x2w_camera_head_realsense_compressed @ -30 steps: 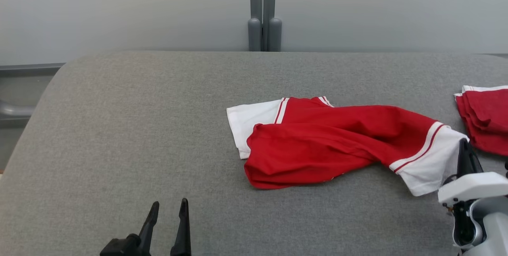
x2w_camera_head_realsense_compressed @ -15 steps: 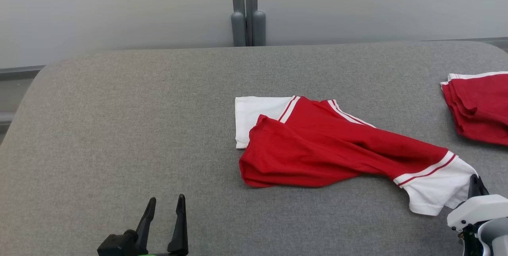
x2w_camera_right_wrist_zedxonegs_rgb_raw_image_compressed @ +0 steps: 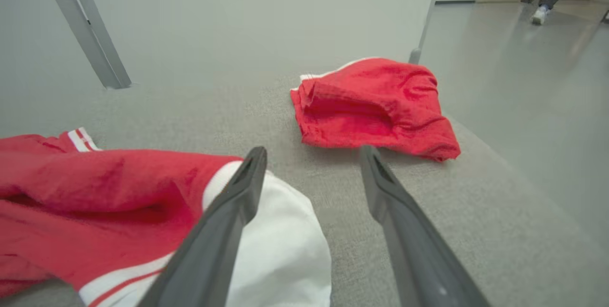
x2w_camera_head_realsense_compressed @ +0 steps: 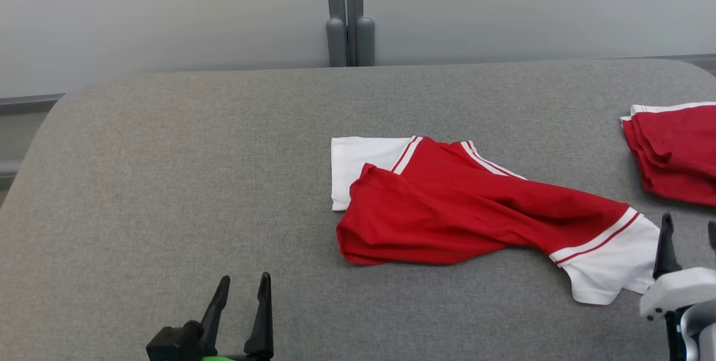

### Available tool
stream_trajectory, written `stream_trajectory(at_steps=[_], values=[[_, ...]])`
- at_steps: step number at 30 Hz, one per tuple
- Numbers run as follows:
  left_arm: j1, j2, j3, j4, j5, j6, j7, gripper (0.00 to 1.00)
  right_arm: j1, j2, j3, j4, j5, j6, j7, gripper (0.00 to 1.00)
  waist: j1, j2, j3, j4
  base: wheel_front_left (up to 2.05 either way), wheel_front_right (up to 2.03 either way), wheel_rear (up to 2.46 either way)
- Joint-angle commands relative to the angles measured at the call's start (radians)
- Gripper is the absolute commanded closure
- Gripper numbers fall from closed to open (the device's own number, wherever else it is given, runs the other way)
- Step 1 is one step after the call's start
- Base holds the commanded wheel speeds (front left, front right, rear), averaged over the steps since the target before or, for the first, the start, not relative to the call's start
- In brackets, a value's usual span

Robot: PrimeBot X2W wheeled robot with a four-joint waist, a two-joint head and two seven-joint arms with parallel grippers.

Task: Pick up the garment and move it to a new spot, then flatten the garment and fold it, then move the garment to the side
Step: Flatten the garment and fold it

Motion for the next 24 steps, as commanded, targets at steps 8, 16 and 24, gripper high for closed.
stream_trajectory(at_steps=[8,16,24], values=[[-0.003,0.003,0.028,-0.003,0.012,-0.008,-0.003,0.0,0.216,0.054,0.05,-0.546,-0.159,-0.001,-0.006,0.0,0.0,-0.0001,0.005,-0.034,0.0,0.0,0.0],[0.011,0.003,0.07,0.0,0.037,-0.015,-0.003,0.0,0.33,0.066,0.129,-0.581,-0.145,-0.001,-0.007,0.0,0.0,-0.0001,0.004,-0.044,0.0,0.0,0.0],[-0.031,0.003,0.064,0.0,0.054,-0.022,-0.003,0.0,0.344,0.069,0.197,-0.541,-0.126,-0.001,-0.007,0.0,0.0,-0.0001,0.023,-0.046,0.0,0.0,0.0]])
